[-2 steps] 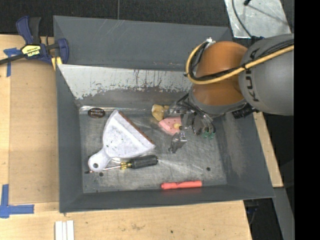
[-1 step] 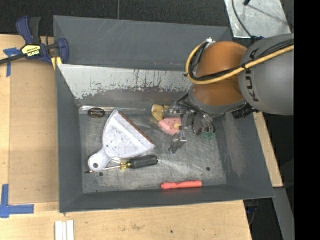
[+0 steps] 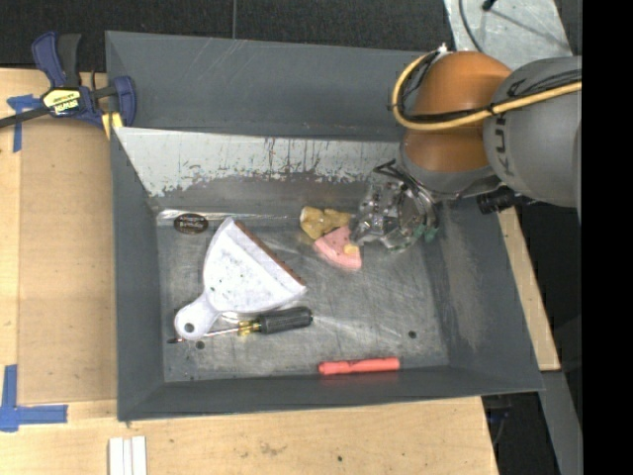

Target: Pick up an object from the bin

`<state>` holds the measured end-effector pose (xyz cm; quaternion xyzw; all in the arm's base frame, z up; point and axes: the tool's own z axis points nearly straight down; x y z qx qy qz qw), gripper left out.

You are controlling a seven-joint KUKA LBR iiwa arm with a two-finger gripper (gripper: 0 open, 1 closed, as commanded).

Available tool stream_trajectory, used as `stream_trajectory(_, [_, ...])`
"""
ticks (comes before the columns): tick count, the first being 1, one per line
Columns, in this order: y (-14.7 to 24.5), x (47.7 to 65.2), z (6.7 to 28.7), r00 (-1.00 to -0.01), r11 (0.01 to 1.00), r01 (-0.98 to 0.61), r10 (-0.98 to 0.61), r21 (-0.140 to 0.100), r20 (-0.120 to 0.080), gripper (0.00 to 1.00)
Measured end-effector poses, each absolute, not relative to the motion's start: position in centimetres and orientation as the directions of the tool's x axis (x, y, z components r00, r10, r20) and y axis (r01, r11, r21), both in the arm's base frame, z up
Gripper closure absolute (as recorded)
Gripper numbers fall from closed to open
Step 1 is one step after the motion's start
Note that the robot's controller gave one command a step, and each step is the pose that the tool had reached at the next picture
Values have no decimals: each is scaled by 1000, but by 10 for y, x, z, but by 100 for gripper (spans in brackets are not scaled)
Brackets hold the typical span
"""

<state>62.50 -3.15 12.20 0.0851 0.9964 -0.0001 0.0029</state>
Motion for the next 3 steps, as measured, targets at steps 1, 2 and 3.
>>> stream_trajectory(1, [-31, 625, 122, -986, 986, 169, 169, 0, -6, 0])
stream_trajectory(2, [-31, 625, 122, -986, 986, 169, 169, 0, -6, 0])
stream_trajectory(3, [10, 619, 98, -969, 969, 246, 246, 0, -7, 0])
